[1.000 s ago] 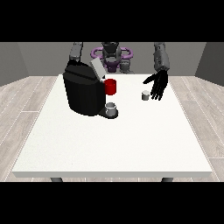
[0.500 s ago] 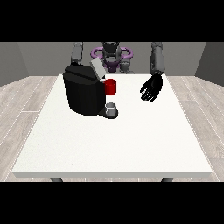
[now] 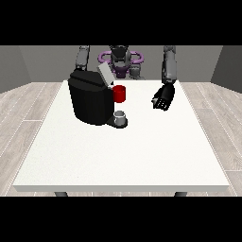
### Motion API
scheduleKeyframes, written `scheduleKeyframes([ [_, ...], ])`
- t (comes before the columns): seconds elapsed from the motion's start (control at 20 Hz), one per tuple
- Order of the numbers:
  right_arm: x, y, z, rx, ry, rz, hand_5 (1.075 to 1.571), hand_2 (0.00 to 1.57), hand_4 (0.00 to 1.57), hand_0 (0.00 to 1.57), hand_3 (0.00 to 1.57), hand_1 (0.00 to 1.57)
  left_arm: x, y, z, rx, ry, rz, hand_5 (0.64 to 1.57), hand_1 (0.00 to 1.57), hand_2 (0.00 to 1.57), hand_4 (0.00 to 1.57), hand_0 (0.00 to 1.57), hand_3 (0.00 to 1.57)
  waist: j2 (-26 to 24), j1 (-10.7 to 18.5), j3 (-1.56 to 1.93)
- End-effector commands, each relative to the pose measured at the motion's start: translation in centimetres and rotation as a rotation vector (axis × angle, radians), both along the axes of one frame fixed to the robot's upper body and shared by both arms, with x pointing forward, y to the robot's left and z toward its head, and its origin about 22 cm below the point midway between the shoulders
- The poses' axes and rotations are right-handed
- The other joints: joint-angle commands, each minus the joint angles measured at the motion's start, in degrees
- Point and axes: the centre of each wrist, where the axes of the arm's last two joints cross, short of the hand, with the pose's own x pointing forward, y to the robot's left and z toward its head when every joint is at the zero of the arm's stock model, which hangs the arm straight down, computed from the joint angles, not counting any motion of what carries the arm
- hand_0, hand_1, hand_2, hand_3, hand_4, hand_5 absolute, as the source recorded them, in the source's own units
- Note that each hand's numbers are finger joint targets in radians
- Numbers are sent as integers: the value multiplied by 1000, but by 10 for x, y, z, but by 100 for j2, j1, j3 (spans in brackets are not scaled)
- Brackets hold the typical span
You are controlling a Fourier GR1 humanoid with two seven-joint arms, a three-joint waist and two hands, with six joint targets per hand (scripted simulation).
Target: Insert the coffee pod into the coffee machine and close the lid
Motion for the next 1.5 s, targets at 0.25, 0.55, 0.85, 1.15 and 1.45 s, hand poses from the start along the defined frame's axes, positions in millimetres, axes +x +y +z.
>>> scheduleKeyframes([
  [0.25, -3, 18, -5, -85, 26, -60, 1571, 0, 0, 0, 0, 0, 6, 13, -1, 50, 7, -43, 1571, 1036, 1121, 395, 1036, 1006, 29, 87, -13],
  [0.55, 7, 0, -4, -71, 59, -73, 1571, 0, 0, 0, 0, 0, 23, -14, 13, -133, -37, -108, 1571, 1420, 1402, 494, 1420, 1332, -268, 174, -11],
  [0.85, -1, -15, -41, -90, 158, -109, 1571, 0, 0, 0, 0, 0, 40, -54, 34, -161, 104, -154, 1571, 1413, 1400, 515, 1413, 1314, -843, 372, -6],
  [1.15, -6, -17, -53, -70, 156, -104, 1571, 0, 0, 0, 0, 0, 60, -70, 87, -157, 92, -218, 1571, 1424, 1404, 557, 1424, 1341, -1060, 300, -5],
  [1.45, -5, -8, -46, -14, 135, -85, 1571, 0, 0, 0, 0, 0, 54, -109, 67, -153, 119, -225, 1571, 1403, 1396, 598, 1403, 1341, -1248, 296, -6],
])
